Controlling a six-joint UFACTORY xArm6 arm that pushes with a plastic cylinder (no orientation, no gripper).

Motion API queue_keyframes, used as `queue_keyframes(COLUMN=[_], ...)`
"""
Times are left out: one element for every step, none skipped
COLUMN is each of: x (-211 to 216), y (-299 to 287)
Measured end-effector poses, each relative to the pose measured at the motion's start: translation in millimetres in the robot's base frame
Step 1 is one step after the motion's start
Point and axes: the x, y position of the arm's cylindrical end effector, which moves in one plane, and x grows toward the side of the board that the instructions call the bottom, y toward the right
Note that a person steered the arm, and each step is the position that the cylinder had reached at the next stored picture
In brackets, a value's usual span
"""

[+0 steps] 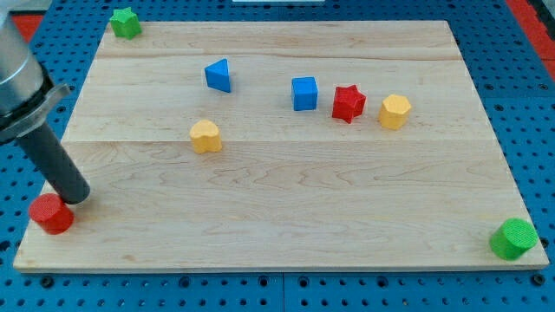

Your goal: Slide the red star closer to the blue cube

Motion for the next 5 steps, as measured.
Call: queue_keyframes(x=[20.9, 35.3, 34.9, 34.6, 40.2], y=[-1.2, -1.1, -1.1, 28.0, 43.1])
